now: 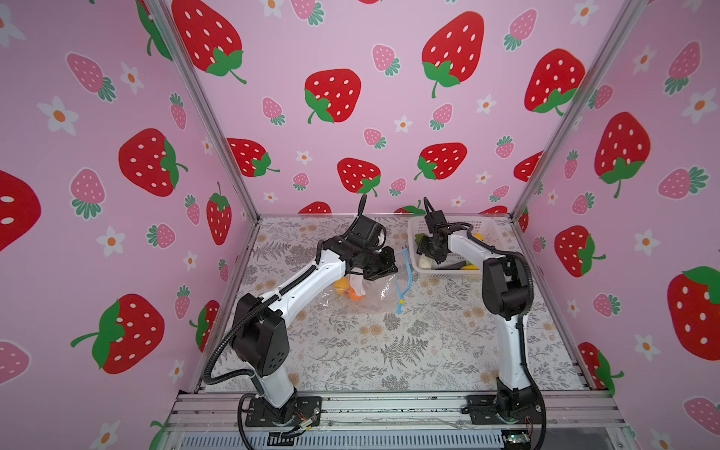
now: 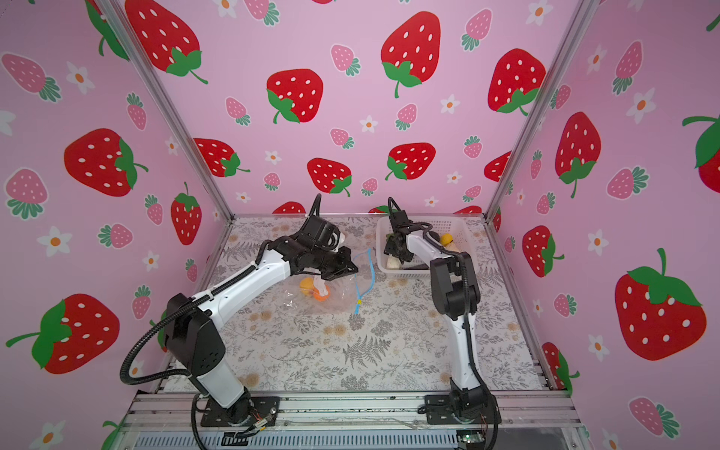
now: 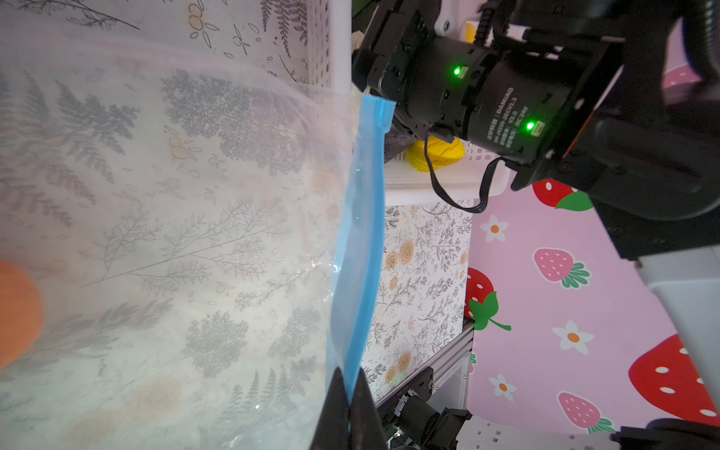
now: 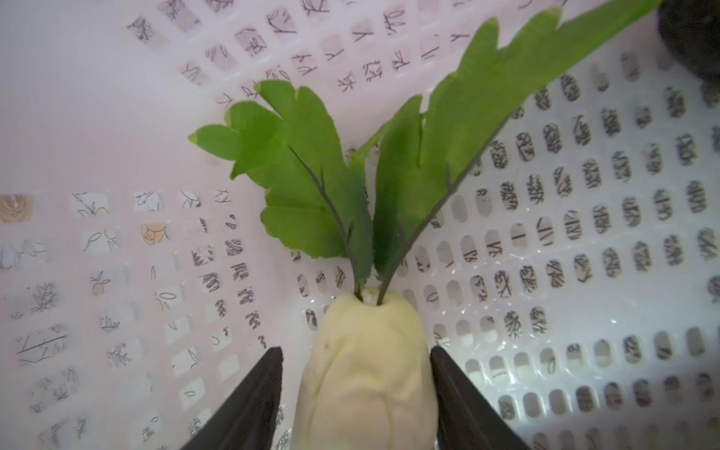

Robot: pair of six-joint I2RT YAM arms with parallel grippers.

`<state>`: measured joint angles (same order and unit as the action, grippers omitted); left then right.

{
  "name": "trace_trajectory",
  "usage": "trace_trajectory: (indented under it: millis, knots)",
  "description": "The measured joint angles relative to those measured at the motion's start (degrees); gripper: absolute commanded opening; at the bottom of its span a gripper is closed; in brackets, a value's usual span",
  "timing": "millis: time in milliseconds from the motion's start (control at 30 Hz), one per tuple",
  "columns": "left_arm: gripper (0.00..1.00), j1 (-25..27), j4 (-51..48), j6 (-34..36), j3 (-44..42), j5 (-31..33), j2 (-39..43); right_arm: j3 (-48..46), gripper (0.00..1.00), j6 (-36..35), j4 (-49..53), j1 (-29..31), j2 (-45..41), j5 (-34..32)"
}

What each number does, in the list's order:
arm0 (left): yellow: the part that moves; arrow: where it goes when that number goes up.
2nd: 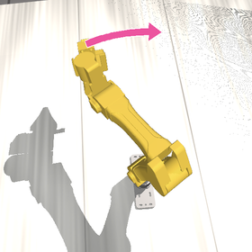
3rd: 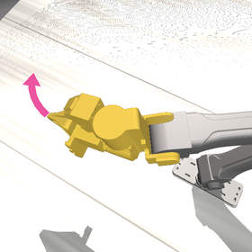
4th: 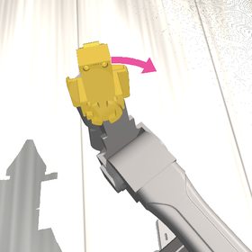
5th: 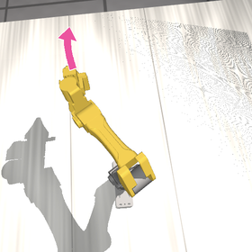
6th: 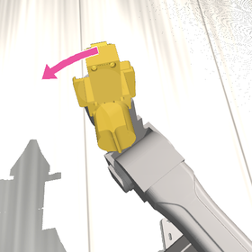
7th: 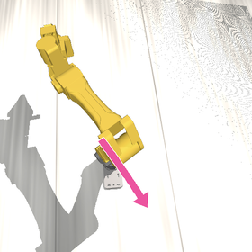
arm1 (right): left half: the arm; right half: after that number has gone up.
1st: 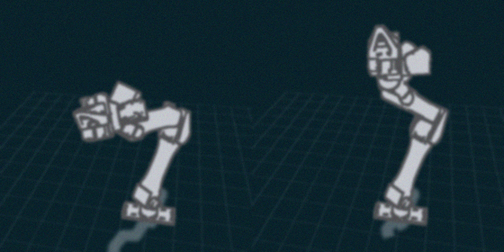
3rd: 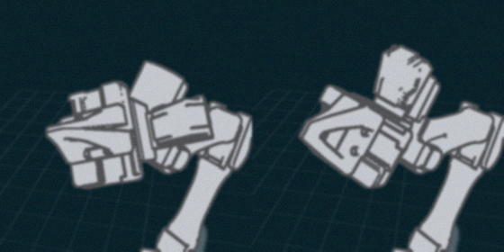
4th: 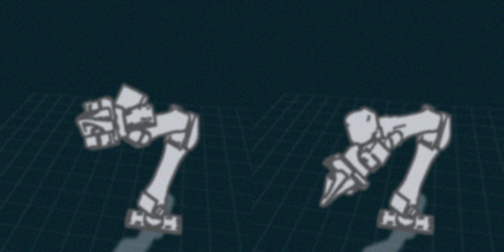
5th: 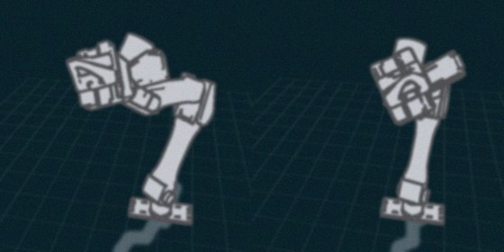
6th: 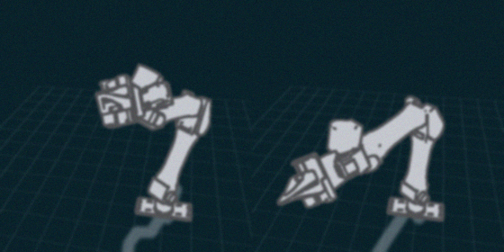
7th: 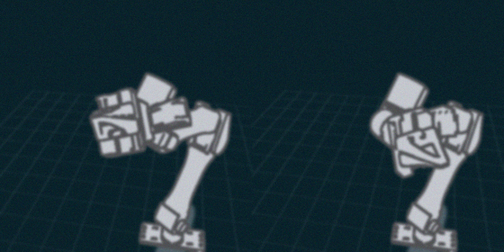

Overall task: Place the food in the zip-top bag and seal the zipper
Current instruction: 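Lower the right gripper onto the white radish and close on it, then lift the white radish by its top with the right gripper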

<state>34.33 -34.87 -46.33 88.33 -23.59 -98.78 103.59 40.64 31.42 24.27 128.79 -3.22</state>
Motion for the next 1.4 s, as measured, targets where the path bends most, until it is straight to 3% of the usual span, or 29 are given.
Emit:
trace_trajectory:
  millis: [467, 867, 1400]
  knots:
    - [0.0, 0.0, 0.3, 0.0, 0.0, 0.0, 0.5, -0.4, 0.47, -0.5, -0.7, -0.1, 0.9, 0.6]
    - [0.0, -0.2, 0.4, 0.0, 0.0, 0.0, 0.7, -4.0, 0.45, -1.5, -4.4, -1.4, -1.2, 3.1]
    - [0.0, -1.8, 0.4, -0.9, 0.0, -0.1, 0.7, -11.6, 0.44, -1.5, -14.2, -3.0, -13.6, 4.8]
